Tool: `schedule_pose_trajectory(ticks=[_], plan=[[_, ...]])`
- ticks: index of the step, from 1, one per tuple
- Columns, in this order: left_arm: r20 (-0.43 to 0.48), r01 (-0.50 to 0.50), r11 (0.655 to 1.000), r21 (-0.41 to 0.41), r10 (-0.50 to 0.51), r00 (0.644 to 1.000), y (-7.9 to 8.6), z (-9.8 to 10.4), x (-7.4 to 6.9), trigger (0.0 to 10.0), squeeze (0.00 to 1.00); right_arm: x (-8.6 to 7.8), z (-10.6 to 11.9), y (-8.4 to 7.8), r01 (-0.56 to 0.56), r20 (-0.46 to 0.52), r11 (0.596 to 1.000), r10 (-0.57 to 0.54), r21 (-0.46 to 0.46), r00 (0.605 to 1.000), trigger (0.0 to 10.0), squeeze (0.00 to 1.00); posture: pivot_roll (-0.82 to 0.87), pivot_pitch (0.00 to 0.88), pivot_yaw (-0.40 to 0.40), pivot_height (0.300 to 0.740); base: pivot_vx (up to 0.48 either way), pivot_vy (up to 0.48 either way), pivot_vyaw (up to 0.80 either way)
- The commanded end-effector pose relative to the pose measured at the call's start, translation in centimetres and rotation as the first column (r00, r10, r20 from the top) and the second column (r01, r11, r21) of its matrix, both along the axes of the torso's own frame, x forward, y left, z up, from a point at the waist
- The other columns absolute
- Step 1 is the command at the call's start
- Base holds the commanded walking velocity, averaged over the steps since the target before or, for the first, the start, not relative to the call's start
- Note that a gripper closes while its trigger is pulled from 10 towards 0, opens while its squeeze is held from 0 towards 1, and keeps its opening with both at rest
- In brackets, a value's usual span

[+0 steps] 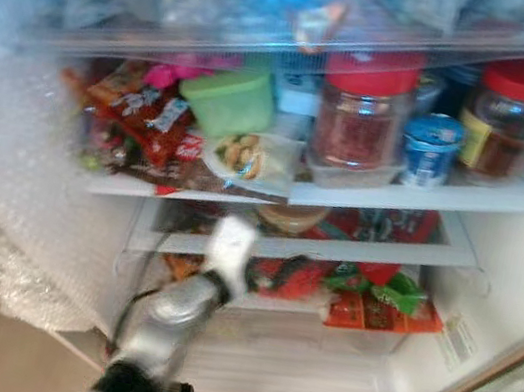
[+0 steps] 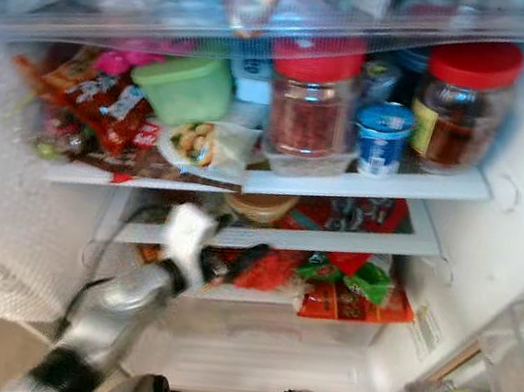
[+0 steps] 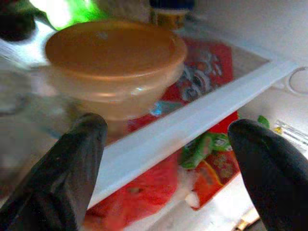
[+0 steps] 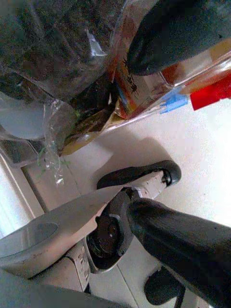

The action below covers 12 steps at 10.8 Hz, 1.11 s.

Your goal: Restocking fridge

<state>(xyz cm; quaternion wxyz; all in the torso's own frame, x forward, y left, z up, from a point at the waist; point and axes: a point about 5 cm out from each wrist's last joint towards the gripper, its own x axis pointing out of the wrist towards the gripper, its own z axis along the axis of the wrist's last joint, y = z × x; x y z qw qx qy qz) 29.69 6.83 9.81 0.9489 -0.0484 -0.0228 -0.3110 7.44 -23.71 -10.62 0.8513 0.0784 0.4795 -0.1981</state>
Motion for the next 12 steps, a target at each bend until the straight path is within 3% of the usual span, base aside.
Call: schedule_pose_trajectory(ticks=[1, 3, 4, 6, 12], plan=[[0.058, -0.011, 1.0, 0.002, 0.011, 0.998, 0.7, 0.9, -0.3, 10.0, 0.0, -0.8, -0.3, 0.5, 0.015, -0.027, 1.0, -0.014, 0.021, 1.0, 10.0, 0.0, -0.15, 0.073, 0.135, 0.625, 0.0, 0.0, 0.0], [0.1, -0.076, 0.997, 0.028, 0.073, 0.992, 2.4, 1.1, -2.2, 10.0, 0.0, -0.8, -0.3, 0.5, 0.004, -0.033, 1.0, -0.003, 0.023, 0.999, 10.0, 0.0, -0.13, 0.072, 0.131, 0.625, 0.0, 0.0, 0.0], [0.09, -0.194, 0.98, 0.051, 0.189, 0.978, 3.7, 0.3, -2.7, 10.0, 0.0, -0.8, -0.3, 0.5, -0.001, -0.033, 1.0, 0.002, 0.023, 0.999, 10.0, 0.0, -0.14, 0.068, 0.132, 0.625, 0.0, 0.0, 0.0], [0.076, -0.281, 0.958, 0.051, 0.277, 0.958, 5.1, 0.1, -2.4, 10.0, 0.0, -0.8, -0.3, 0.5, 0.0, -0.034, 1.0, 0.001, 0.022, 0.999, 10.0, 0.0, -0.14, 0.054, 0.137, 0.625, 0.0, 0.0, 0.0], [0.046, -0.337, 0.939, 0.067, 0.334, 0.941, 5.5, -0.5, -2.7, 10.0, 0.0, -0.9, -0.3, 0.6, -0.002, -0.036, 1.0, 0.003, 0.023, 0.999, 10.0, 0.0, -0.15, 0.046, 0.136, 0.625, -0.303, 0.0, 0.0]])
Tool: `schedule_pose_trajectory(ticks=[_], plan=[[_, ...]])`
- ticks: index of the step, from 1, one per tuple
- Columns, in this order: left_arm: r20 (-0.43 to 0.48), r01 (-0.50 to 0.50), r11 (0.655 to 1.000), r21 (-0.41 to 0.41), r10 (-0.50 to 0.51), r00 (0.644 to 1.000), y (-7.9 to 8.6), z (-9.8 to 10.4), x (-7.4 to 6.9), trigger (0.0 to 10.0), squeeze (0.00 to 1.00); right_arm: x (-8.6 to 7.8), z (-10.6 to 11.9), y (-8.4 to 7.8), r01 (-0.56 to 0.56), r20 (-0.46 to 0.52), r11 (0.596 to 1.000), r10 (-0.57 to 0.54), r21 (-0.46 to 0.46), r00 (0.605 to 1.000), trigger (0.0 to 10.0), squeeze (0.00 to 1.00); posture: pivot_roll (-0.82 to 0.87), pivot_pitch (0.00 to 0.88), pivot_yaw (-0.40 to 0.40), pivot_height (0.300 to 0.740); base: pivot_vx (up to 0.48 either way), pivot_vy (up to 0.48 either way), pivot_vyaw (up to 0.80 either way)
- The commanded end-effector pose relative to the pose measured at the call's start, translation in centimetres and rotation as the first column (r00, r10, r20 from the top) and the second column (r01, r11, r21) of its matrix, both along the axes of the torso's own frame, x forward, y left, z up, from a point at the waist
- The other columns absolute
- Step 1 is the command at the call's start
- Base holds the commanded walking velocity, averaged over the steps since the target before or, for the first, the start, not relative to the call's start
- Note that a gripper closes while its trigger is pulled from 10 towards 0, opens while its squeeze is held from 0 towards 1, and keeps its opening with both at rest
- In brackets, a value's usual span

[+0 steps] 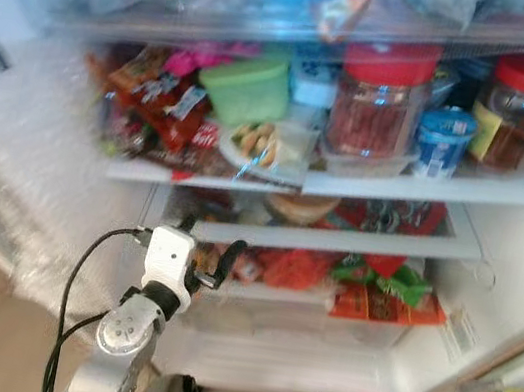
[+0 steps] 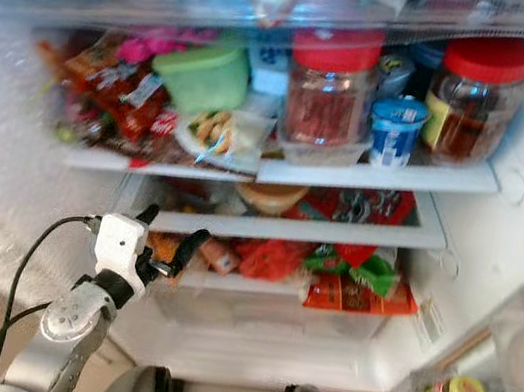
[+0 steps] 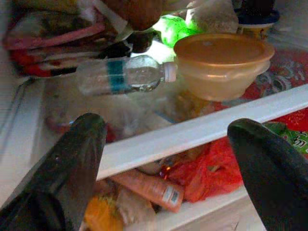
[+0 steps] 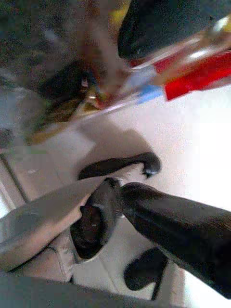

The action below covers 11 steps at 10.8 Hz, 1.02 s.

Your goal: Restocking fridge

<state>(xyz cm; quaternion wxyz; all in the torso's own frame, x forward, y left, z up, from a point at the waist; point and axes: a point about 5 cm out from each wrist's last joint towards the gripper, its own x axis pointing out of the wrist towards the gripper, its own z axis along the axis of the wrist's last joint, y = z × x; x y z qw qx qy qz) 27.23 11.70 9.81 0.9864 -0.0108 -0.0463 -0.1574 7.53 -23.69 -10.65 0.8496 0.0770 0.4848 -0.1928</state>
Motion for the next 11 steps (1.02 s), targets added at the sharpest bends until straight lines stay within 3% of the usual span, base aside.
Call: schedule_pose_trajectory(ticks=[1, 4, 7, 8, 9, 11], plan=[[-0.02, -0.03, 0.999, 0.015, 0.031, 0.999, 0.7, -0.5, -0.3, 10.0, 0.0, -0.9, -0.3, 0.5, 0.006, -0.025, 1.0, -0.006, 0.017, 1.0, 10.0, 0.0, -0.15, 0.05, 0.134, 0.625, -0.33, 0.0, 0.0], [-0.036, -0.081, 0.997, -0.012, 0.08, 0.996, 1.4, -0.6, -0.1, 10.0, 0.0, -0.9, -0.3, 0.4, 0.003, -0.025, 1.0, -0.003, 0.016, 1.0, 10.0, 0.0, -0.15, 0.057, 0.126, 0.625, -0.329, 0.0, 0.0], [-0.169, -0.273, 0.961, -0.049, 0.261, 0.95, 5.1, -2.7, 0.8, 10.0, 0.0, -0.7, -0.2, 0.3, 0.0, -0.022, 1.0, 0.0, 0.018, 1.0, 10.0, 0.0, -0.15, 0.057, 0.123, 0.625, 0.0, 0.0, 0.0], [-0.408, -0.427, 0.902, -0.067, 0.366, 0.837, 8.9, -7.1, 0.1, 10.0, 0.0, -0.6, -0.2, 0.3, -0.001, -0.021, 1.0, 0.002, 0.021, 1.0, 10.0, 0.0, -0.13, 0.056, 0.119, 0.625, 0.0, 0.0, 0.0], [-0.498, -0.444, 0.896, 0.002, 0.386, 0.777, 9.5, -9.5, -0.9, 10.0, 0.0, -0.6, -0.2, 0.3, -0.003, -0.021, 1.0, 0.004, 0.022, 1.0, 10.0, 0.0, -0.13, 0.054, 0.115, 0.625, 0.0, 0.0, 0.0], [-0.698, -0.454, 0.877, 0.159, 0.425, 0.576, 10.3, -14.6, -5.1, 10.0, 0.0, -0.6, -0.2, 0.4, -0.002, -0.02, 1.0, 0.003, 0.027, 1.0, 10.0, 0.0, -0.13, 0.056, 0.115, 0.625, 0.0, 0.0, 0.0]])
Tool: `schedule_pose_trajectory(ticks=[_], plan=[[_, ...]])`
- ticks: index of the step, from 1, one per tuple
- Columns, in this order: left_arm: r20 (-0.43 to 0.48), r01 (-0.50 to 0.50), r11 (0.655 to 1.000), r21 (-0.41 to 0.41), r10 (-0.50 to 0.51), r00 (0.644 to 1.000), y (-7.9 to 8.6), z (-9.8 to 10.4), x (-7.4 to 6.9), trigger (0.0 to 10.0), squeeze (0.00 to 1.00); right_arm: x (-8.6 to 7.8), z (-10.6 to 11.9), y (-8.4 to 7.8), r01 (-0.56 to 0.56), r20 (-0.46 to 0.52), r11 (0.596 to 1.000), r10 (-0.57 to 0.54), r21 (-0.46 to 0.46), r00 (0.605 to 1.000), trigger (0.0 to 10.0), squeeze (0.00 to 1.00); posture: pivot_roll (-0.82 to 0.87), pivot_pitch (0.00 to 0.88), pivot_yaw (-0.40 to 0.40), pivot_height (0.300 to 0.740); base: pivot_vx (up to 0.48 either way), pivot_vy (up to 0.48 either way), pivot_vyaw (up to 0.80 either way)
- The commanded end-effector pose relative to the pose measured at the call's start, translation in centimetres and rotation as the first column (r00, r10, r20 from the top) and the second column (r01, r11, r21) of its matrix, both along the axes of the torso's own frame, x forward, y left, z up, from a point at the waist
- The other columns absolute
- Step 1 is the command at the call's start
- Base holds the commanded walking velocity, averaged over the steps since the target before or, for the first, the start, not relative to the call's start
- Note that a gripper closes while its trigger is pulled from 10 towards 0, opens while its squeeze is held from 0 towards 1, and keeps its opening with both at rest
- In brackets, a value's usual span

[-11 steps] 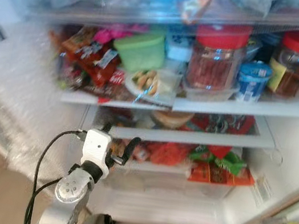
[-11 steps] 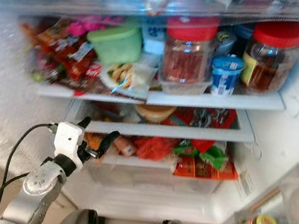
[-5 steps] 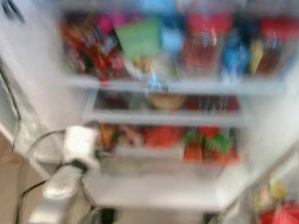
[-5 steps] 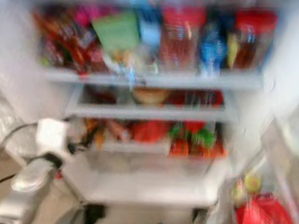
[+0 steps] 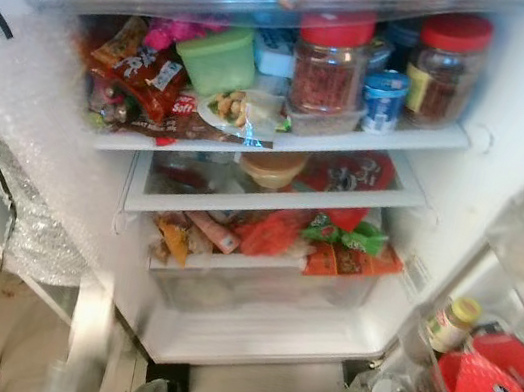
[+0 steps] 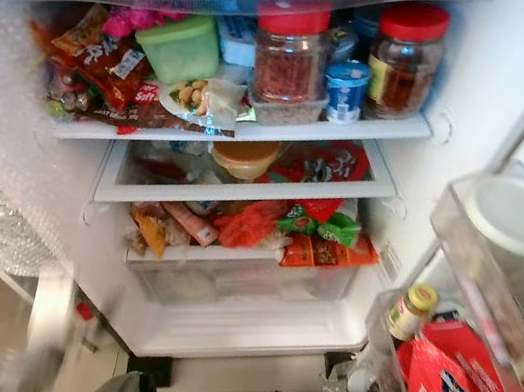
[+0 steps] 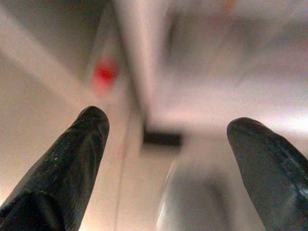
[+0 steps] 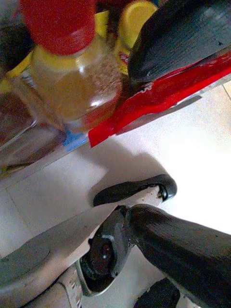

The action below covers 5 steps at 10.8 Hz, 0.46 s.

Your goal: Restocking fridge

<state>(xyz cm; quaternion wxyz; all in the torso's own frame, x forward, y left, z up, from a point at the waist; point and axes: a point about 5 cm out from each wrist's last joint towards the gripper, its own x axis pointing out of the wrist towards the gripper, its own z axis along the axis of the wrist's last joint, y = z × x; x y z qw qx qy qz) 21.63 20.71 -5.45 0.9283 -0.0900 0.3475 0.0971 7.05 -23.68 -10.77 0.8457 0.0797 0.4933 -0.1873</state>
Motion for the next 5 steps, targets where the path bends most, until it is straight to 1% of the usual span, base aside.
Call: schedule_pose_trajectory(ticks=[1, 2, 3, 4, 5], plan=[[-0.078, -0.018, 0.999, 0.05, 0.022, 0.997, 1.4, -0.7, -1.2, 10.0, 0.0, -0.1, -0.1, 0.4, 0.002, -0.005, 1.0, -0.002, 0.015, 1.0, 10.0, 0.0, -0.13, 0.057, 0.113, 0.625, 0.0, 0.322, 0.0], [-0.115, -0.011, 0.999, 0.052, 0.017, 0.993, 1.4, -1.4, -2.1, 10.0, 0.0, -0.2, -0.1, 0.4, 0.004, -0.005, 1.0, -0.004, 0.016, 1.0, 10.0, 0.0, -0.14, 0.058, 0.118, 0.625, 0.0, 0.307, 0.0], [-0.134, 0.0, 0.999, 0.052, 0.007, 0.991, 1.2, -1.6, -2.4, 10.0, 0.0, -0.2, -0.1, 0.4, 0.006, -0.005, 1.0, -0.005, 0.017, 1.0, 10.0, 0.0, -0.14, 0.057, 0.118, 0.625, 0.0, 0.3, 0.0], [-0.18, -0.005, 0.999, 0.054, 0.015, 0.984, 1.1, -2.4, -3.7, 10.0, 0.0, -0.2, -0.2, 0.4, 0.007, -0.005, 1.0, -0.006, 0.019, 1.0, 10.0, 0.0, -0.13, 0.058, 0.117, 0.625, 0.0, 0.319, 0.0], [-0.202, -0.021, 0.998, 0.06, 0.033, 0.979, 1.4, -2.7, -4.4, 10.0, 0.0, -0.2, -0.2, 0.5, 0.006, -0.005, 1.0, -0.006, 0.021, 1.0, 10.0, 0.0, -0.13, 0.06, 0.115, 0.625, 0.0, 0.394, 0.0]])
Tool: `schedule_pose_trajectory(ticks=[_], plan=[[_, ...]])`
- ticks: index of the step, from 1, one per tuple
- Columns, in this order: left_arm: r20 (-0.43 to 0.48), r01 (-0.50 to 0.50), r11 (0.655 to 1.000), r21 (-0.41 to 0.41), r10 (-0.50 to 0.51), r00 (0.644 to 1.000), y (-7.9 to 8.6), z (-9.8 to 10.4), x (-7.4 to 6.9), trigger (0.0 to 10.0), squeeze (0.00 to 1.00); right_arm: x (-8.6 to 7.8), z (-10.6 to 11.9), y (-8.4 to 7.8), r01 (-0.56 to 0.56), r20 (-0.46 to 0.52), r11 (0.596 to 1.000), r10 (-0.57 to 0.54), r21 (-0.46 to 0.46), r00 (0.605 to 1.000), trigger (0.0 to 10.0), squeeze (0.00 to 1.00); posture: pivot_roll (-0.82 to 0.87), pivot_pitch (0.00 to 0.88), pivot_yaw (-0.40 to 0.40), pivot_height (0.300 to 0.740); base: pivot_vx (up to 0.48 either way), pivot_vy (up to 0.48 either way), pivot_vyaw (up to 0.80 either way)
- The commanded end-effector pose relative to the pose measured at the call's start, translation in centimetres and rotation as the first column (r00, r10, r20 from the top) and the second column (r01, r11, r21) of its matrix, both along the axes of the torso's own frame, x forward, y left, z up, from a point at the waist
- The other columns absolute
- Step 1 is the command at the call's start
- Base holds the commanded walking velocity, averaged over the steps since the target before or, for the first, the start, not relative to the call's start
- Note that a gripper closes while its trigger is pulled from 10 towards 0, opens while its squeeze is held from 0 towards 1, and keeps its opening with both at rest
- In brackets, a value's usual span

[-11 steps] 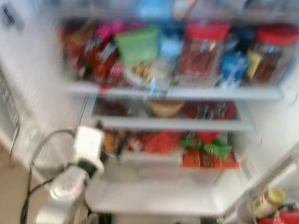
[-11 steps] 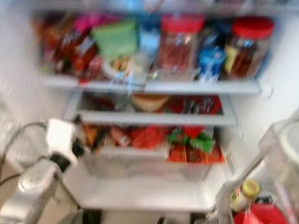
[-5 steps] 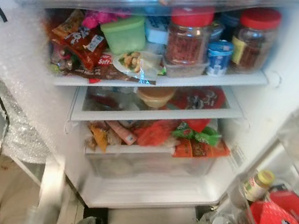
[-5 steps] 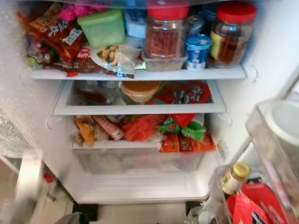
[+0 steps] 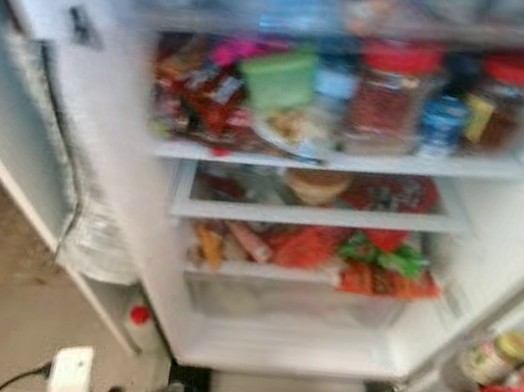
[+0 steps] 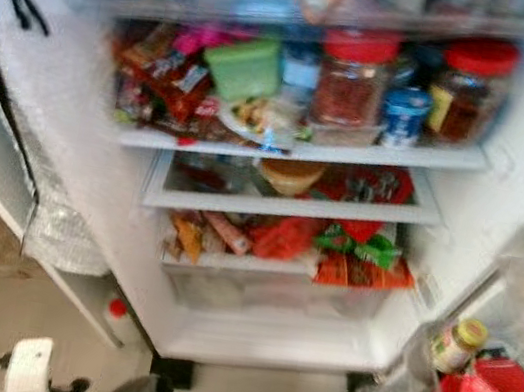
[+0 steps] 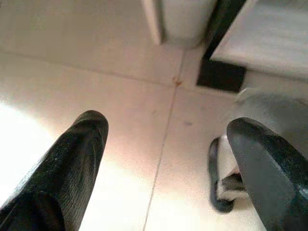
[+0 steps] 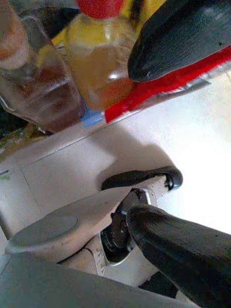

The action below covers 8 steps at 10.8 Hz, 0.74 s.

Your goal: Restocking fridge

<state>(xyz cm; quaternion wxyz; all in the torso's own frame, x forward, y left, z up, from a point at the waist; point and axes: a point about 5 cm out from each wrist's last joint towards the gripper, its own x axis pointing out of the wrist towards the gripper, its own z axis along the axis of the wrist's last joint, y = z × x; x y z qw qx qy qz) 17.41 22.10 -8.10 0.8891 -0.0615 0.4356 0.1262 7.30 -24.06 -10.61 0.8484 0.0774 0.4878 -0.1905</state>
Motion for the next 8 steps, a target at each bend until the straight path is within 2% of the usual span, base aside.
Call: schedule_pose_trajectory(ticks=[1, 8], plan=[[-0.018, -0.008, 1.0, 0.013, 0.008, 1.0, 0.3, -0.2, -0.6, 10.0, 0.0, -0.4, -0.3, 0.8, 0.001, -0.016, 1.0, 0.0, 0.03, 1.0, 10.0, 0.0, -0.13, 0.059, 0.114, 0.625, 0.0, 0.48, 0.0], [-0.057, -0.01, 1.0, -0.009, 0.009, 0.998, 0.3, -0.8, -1.8, 10.0, 0.0, -0.4, -0.3, 0.9, -0.001, -0.011, 0.999, 0.001, 0.035, 1.0, 10.0, 0.0, -0.15, 0.048, 0.117, 0.625, 0.0, 0.48, 0.0]])
